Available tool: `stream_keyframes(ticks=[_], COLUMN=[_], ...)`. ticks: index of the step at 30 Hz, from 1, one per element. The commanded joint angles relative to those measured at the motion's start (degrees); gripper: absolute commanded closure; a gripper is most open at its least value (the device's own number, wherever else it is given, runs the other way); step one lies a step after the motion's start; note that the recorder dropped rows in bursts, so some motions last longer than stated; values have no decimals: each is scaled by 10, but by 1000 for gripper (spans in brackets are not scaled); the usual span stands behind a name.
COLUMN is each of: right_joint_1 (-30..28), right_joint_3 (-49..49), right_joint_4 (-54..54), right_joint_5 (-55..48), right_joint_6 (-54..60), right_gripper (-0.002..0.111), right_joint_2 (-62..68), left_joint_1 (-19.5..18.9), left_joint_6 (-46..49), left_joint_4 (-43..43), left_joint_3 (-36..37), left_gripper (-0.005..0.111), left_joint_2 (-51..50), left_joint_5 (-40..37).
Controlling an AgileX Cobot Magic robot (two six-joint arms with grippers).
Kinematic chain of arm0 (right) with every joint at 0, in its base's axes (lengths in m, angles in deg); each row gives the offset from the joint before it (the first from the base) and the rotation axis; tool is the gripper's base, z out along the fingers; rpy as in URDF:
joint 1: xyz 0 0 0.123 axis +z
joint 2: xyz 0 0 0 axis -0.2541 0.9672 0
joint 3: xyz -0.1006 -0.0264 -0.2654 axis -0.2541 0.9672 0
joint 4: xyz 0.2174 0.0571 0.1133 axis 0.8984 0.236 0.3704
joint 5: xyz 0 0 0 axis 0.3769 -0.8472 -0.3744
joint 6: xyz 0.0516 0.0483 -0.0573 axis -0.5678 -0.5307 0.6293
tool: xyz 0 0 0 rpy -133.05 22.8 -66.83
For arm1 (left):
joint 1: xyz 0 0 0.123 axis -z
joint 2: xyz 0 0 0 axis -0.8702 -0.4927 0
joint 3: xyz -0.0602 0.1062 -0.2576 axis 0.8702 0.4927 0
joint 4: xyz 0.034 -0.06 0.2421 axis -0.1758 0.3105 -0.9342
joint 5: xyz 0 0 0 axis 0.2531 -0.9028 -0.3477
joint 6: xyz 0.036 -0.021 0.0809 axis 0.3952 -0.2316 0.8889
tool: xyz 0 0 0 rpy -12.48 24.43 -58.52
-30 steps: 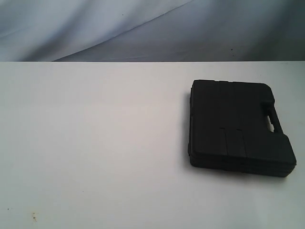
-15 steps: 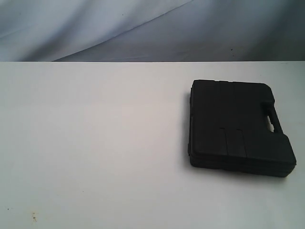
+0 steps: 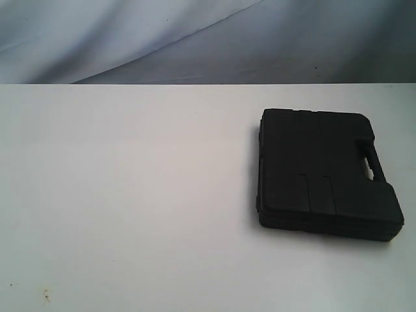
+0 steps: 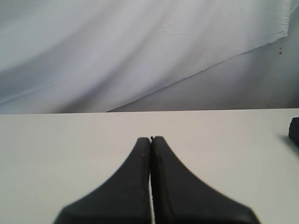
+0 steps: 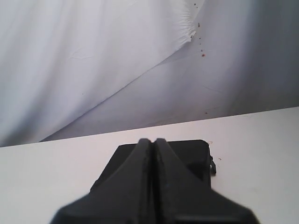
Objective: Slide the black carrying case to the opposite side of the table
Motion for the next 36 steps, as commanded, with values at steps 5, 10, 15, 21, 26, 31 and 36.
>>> stream_keyframes(ticks=[5, 10, 15, 21, 26, 31, 36], right_joint_1=[1, 0, 0, 0, 0, 0, 0], right_joint_3=[51, 57, 83, 83, 83, 83, 83], right_joint_4=[-4, -14, -14, -14, -8, 54, -27], right_joint_5=[3, 5, 7, 29, 30, 26, 25], right_joint_6=[33, 34, 69, 69, 71, 142, 59], right_gripper=[108, 108, 108, 108, 108, 108, 108], right_joint_2=[-71, -71, -71, -71, -71, -71, -71], left_joint_1=[-1, -1, -1, -1, -1, -1, -1], left_joint_6=[-1, -1, -1, -1, -1, -1, -1], left_joint_4=[0, 0, 0, 0, 0, 0, 0], left_joint_3=[2, 2, 2, 2, 2, 2, 2], left_gripper=[107, 107, 107, 107, 107, 107, 107], left_joint_2=[3, 3, 3, 3, 3, 3, 3], left_joint_5=[1, 1, 1, 1, 1, 1, 1])
